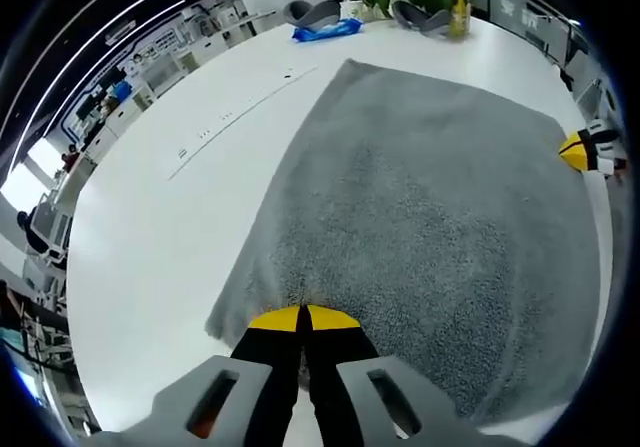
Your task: Fold the towel on the table until its edges align and the towel forms a compact rectangular stack.
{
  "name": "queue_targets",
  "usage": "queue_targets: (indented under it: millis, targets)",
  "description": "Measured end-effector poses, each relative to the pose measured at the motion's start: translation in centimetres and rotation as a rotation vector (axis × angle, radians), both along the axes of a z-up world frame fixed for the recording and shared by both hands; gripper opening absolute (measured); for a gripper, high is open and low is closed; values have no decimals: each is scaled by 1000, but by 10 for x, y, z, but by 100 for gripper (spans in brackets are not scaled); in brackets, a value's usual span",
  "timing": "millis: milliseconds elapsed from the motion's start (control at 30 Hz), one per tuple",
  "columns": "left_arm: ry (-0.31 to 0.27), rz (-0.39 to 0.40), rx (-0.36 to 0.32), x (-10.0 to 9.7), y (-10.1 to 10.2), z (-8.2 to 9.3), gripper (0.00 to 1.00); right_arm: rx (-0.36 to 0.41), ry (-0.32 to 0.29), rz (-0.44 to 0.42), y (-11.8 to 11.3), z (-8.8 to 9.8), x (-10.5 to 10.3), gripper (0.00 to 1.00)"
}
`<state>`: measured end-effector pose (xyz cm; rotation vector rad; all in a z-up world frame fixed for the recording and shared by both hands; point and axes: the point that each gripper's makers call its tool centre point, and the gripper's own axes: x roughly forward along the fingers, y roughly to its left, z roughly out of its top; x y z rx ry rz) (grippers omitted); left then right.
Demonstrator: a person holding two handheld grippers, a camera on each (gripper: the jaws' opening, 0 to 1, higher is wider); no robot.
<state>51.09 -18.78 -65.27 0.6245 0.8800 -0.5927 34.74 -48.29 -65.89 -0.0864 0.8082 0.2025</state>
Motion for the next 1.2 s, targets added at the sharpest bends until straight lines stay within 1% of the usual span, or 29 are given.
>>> queue_targets:
  millis: [200, 433, 567, 800, 1000, 1200]
  targets:
    - [7, -8, -4, 7, -4, 0, 1, 12, 10, 7, 4, 0, -6, 0]
    - [6, -35, 14, 20, -11, 0, 1, 14, 14, 19, 11, 0, -16, 0]
    - [1, -62, 39, 28, -16, 0, 1, 16, 19, 23, 13, 0, -18, 0]
    - [8, -65, 24, 40, -21, 0, 1, 20, 30, 33, 19, -1, -23, 0]
    - [4, -89, 36, 47, -27, -1, 1, 27, 35, 34, 23, -1, -27, 0]
    - [3, -96, 35, 52, -31, -1, 1, 37, 36, 29, 27, -1, -31, 0]
